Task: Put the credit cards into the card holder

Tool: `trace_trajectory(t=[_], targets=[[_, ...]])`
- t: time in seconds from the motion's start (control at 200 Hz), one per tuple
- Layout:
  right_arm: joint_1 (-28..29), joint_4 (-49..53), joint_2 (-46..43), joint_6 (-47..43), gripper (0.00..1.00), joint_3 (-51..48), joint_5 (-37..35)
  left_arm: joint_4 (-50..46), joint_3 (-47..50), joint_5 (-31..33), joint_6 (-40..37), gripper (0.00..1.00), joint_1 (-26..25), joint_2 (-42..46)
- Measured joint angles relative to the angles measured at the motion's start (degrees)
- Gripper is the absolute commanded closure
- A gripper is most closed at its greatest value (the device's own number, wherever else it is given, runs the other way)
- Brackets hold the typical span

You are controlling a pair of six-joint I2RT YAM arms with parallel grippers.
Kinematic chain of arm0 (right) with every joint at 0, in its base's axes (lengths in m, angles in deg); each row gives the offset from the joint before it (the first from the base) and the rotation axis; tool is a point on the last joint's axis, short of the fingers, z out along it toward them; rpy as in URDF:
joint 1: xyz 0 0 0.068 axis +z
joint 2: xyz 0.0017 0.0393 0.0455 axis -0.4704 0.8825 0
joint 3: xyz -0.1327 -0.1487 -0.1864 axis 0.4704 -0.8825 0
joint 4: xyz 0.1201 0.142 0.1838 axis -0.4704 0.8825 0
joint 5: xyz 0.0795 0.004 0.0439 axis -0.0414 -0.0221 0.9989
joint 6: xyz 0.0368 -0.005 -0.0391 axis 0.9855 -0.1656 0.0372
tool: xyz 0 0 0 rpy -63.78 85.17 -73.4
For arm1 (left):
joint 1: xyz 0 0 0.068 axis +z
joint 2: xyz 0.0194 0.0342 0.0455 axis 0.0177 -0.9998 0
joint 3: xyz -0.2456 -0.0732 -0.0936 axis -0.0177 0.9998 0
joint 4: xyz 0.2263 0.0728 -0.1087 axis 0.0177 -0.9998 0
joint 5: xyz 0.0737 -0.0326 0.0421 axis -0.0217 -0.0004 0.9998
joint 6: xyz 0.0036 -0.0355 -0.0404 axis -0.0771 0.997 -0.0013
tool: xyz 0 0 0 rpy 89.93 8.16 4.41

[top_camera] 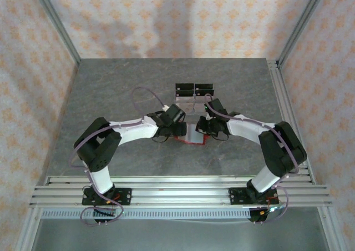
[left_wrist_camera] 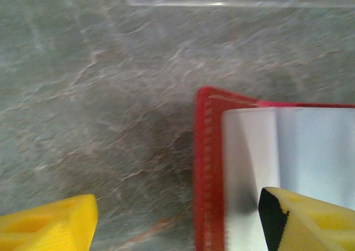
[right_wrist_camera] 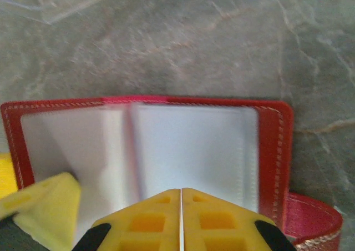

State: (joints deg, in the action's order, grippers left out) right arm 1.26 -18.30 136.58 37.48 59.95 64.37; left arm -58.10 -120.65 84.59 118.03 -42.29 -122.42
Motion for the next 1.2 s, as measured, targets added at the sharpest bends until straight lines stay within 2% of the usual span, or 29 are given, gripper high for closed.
trace_trajectory(t=[0.28,0.706,0.786,0.921,1.026,1.096,1.201], targets=[[0.37,-1.84,-0.59,0.24,0.91,-4.07,0.0,-1.92,0.79,2.86,-0.09,0.24,-0.33,-1.46],[5.11,-2.19,-2.08,2.75,0.89,-5.77,-0.83,0.92,5.92,3.56,-0.13,0.23,-0.37,2.16],[5.14,-0.48,-2.21,2.36,0.84,-4.74,-1.31,0.81,6.4,3.54,0.04,0.22,-0.37,2.75],[5.01,5.27,-2.21,-0.33,0.61,2.6,-1.57,-0.7,6.36,3.54,0.61,0.17,-0.37,3.43],[4.0,8.96,-2.49,-3.65,0.48,11.13,-1.7,-2.89,5.88,3.65,1.55,0.06,-0.37,5.01],[2.49,11.61,-2.54,-6.69,0.42,16.94,-2.05,-4.07,4.87,4.22,2.25,0.0,-0.37,6.56],[-0.87,15.98,-1.66,-12.17,0.38,25.05,-2.32,-5.05,2.75,5.33,3.23,0.0,-0.09,9.09]])
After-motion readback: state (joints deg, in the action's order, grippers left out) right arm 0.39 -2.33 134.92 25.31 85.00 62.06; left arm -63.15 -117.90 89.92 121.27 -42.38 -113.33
